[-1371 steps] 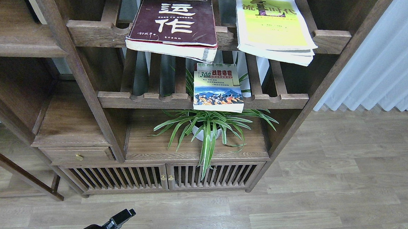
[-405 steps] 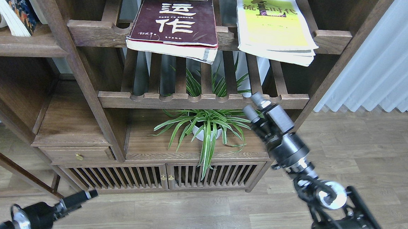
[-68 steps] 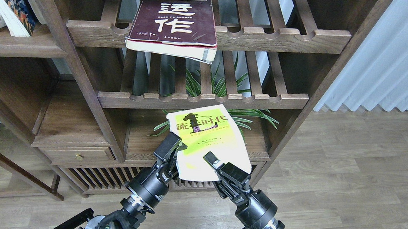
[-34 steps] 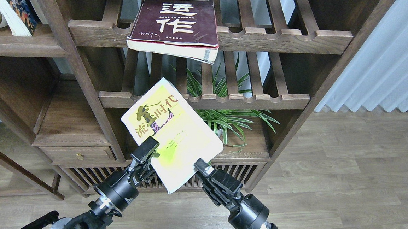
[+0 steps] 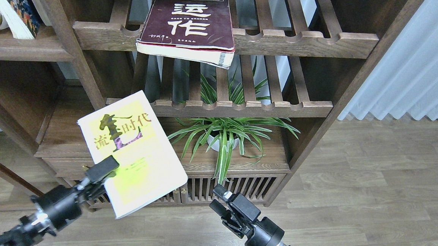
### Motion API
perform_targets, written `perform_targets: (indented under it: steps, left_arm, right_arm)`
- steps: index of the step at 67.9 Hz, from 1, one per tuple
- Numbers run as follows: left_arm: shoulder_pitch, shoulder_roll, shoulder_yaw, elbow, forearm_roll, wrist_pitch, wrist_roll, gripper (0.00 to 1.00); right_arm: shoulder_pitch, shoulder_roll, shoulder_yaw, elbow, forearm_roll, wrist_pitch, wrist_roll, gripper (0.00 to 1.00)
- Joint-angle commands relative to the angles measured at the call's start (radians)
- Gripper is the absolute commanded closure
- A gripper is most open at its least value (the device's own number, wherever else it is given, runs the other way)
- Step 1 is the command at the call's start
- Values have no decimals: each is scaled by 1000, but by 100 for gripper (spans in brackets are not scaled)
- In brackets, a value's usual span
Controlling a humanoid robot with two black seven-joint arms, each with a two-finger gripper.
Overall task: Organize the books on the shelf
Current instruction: 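Carry the yellow book with the left gripper toward the side shelf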
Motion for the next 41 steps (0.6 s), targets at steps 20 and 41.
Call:
perform_targets:
  steps: [20, 41]
  left_arm:
    - [92, 361, -225, -47, 5, 0, 89, 99]
    - [90, 550, -374, -45, 5, 0, 150, 99]
  right_arm:
    - [42, 0, -24, -42, 2, 0, 0, 1]
    - [53, 0, -17, -45, 3, 0, 0, 1]
